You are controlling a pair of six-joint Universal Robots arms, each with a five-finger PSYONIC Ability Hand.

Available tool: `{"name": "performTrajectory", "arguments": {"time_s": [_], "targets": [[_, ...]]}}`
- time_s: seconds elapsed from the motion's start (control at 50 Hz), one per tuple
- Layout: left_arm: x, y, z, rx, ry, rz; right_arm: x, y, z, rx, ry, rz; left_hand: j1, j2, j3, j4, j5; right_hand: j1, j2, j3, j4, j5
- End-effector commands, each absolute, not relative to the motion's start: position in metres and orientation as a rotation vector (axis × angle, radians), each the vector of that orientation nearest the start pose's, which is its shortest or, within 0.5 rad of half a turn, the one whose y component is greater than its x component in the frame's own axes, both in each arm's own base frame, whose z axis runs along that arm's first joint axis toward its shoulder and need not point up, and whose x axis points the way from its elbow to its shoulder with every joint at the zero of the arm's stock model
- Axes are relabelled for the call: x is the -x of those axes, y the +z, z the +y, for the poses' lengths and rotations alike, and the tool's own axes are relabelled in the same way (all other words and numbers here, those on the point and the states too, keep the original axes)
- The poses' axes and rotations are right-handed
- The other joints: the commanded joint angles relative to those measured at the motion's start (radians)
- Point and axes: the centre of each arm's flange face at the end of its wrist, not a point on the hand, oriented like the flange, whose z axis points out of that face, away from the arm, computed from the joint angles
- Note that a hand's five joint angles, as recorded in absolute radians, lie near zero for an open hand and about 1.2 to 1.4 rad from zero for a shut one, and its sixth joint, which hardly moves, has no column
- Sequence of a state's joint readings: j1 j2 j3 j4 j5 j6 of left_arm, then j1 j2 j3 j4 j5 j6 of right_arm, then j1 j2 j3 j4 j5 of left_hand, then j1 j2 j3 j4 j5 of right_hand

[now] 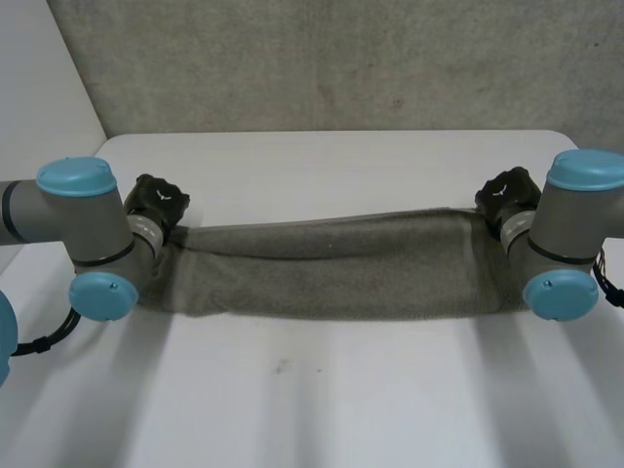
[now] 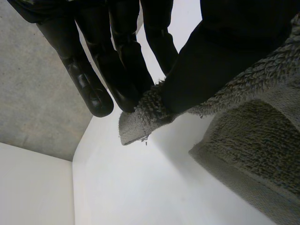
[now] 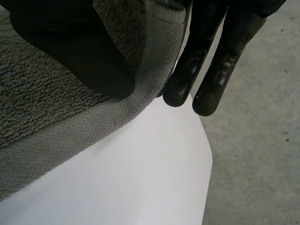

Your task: Fold the laundry

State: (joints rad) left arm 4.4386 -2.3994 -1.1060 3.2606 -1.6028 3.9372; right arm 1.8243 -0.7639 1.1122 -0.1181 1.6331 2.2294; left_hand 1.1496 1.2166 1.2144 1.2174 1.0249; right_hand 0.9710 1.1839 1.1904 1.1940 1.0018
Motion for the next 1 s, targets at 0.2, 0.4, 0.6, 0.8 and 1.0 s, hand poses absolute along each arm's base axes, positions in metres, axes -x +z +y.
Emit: {"name": "performTrajectory", "arguments": {"time_s": [0.2,0.4,0.6,0.8,1.0], "targets": [[0.242,0.185,-0.395,-0.997,-1.797,1.867,-0.239,0.2,-0.402,1.339,-2.399,2.331,-0.974,-1.041,-1.039,-1.042,-1.024,-0.796,-1.009,-1.016,-1.019,-1.002],[0.231,0.233,-0.371,-0.881,-1.912,1.883,-0.225,0.254,-0.361,1.15,-2.424,2.29,-0.974,-1.041,-1.039,-1.042,-1.024,-0.796,-1.009,-1.016,-1.019,-1.002],[0.222,0.217,-0.324,-0.864,-1.918,2.117,-0.218,0.224,-0.328,1.199,-1.97,2.391,-0.933,-1.0,-0.998,-1.001,-0.983,-0.796,-1.009,-1.016,-1.019,-1.002],[0.227,0.192,-0.284,-0.985,-1.916,2.355,-0.212,0.212,-0.321,1.007,-1.641,2.335,-0.56,-0.627,-0.625,-0.628,-0.61,-0.331,-0.544,-0.551,-0.554,-0.537],[0.234,0.156,-0.308,-1.001,-1.857,2.5,-0.241,0.168,-0.332,0.958,-1.42,2.253,-0.578,-0.645,-0.643,-0.646,-0.628,-0.314,-0.526,-0.533,-0.537,-0.519]]}}
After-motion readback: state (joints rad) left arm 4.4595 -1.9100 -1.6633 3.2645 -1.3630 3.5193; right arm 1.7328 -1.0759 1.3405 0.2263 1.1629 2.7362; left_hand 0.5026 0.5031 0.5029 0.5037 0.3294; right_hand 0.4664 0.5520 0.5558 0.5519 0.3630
